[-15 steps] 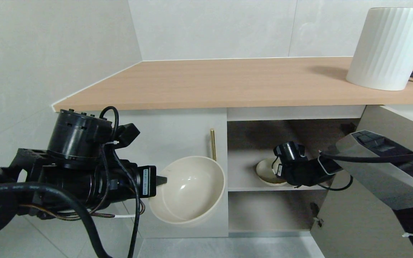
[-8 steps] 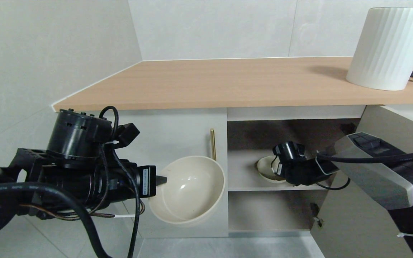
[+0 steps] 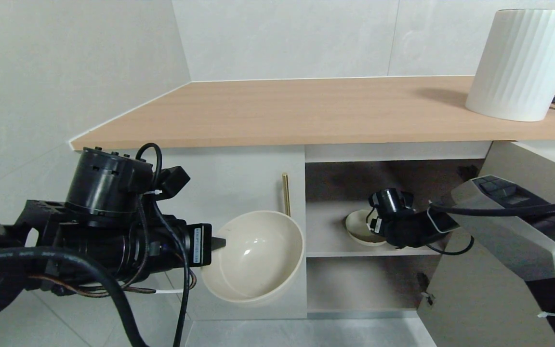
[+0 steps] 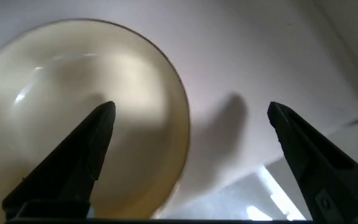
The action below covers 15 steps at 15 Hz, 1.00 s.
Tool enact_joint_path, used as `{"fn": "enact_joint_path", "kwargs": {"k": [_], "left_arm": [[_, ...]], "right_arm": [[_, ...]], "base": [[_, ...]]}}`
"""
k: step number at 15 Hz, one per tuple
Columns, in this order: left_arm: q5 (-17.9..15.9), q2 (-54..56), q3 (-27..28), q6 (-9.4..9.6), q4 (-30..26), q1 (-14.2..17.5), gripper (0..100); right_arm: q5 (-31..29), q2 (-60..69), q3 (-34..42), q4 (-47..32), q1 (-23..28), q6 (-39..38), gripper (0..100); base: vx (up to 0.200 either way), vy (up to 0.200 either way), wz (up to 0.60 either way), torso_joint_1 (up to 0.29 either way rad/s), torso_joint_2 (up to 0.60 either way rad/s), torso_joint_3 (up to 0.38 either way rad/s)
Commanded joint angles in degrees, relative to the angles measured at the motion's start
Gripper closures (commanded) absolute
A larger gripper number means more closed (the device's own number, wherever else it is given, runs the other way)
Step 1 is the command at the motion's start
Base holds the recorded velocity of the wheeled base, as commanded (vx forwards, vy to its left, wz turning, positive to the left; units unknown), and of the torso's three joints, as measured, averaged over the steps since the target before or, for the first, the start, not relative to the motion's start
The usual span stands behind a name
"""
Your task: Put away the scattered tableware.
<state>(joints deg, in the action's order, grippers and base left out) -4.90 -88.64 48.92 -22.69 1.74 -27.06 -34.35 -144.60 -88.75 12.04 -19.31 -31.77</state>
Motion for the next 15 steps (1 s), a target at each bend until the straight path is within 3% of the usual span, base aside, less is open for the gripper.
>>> {"fn": "enact_joint_path", "kwargs": {"k": [1,4,7,10,12,15], "left_arm": [[0.1,-0.5,0.2,1.94,0.0,-1.6,100],[0.5,-4.4,0.7,5.55,0.0,-3.4,100],[7.8,-9.7,0.0,10.03,0.1,-7.5,100],[13.3,-15.5,0.3,9.42,4.9,-10.9,100],[17.6,-19.0,0.4,7.13,10.2,-13.3,100],[18.1,-19.2,0.4,6.16,11.9,-14.2,100]], "right_arm": [[2.3,9.8,7.8,0.0,-3.0,-0.4,0],[11.9,19.3,15.3,-2.5,-5.4,1.7,0],[21.9,30.1,22.2,-4.5,-7.9,5.2,0],[31.6,38.5,28.1,-5.5,-11.5,8.0,0],[33.9,40.8,30.9,-5.5,-15.3,9.5,0],[34.2,40.2,31.9,-5.5,-18.0,9.4,0]], "base": [[0.0,0.0,0.0,0.0,0.0,0.0],[0.0,0.0,0.0,0.0,0.0,0.0],[0.0,0.0,0.0,0.0,0.0,0.0],[0.0,0.0,0.0,0.0,0.0,0.0],[0.0,0.0,0.0,0.0,0.0,0.0],[0.0,0.0,0.0,0.0,0.0,0.0]]}}
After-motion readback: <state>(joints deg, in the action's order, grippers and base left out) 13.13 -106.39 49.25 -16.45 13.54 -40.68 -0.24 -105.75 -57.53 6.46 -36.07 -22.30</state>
